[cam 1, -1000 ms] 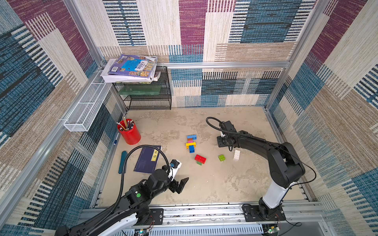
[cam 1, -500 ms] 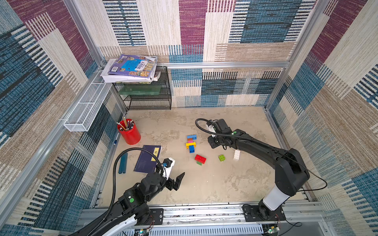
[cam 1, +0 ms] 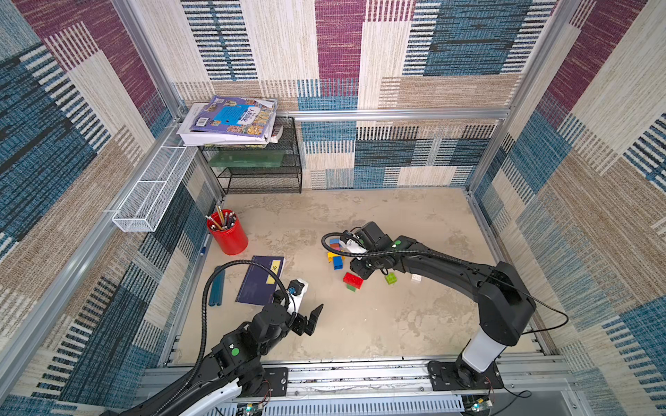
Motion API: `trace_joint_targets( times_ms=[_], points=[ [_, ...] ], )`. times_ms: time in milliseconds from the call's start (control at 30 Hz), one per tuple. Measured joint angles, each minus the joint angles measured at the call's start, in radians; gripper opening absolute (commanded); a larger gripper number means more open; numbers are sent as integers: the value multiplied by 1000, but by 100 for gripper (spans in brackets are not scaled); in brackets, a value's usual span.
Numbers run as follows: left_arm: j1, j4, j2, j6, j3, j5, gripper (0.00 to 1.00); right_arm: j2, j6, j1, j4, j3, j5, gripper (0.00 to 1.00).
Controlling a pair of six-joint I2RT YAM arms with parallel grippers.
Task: Assemble the letter f with lego
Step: Assemble the lego brick with the lego brick.
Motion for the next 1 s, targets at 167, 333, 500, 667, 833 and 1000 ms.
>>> trace_joint_targets(
  times_ms=[167,333,500,667,833,1000],
  points=[
    [0,0,11,0,0,0,99,8,-20,24,-18,9,-1,30],
    [0,2,19,0,0,0,99,16,-34,32,-27,13,0,29],
    [0,3,19,0,0,0,99,16,-48,43,-29,13,-1,29],
    [0,3,19,0,0,0,99,16,-55,45,-29,11,-1,29],
    [0,3,19,0,0,0,99,16,-63,45,-30,6,-1,29],
    [0,3,19,0,0,0,99,24,-71,45,-30,4,-1,29]
  ],
)
